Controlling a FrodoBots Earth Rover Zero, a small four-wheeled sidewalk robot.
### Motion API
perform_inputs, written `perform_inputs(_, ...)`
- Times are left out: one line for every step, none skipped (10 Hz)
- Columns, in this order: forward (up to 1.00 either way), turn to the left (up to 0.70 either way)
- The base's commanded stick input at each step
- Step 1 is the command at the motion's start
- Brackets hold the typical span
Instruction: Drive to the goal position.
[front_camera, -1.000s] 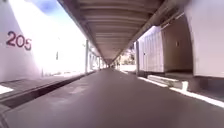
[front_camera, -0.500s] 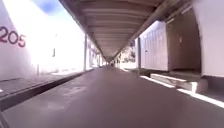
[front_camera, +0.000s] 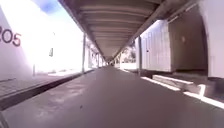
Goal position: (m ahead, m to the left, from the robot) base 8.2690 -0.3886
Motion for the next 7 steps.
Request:
perform_inputs(0.7, 0.0)
perform_inputs(0.7, 0.0)
perform_inputs(0.7, 0.0)
perform_inputs(0.7, 0.0)
perform_inputs(0.7, 0.0)
perform_inputs(0.7, 0.0)
perform_inputs(0.7, 0.0)
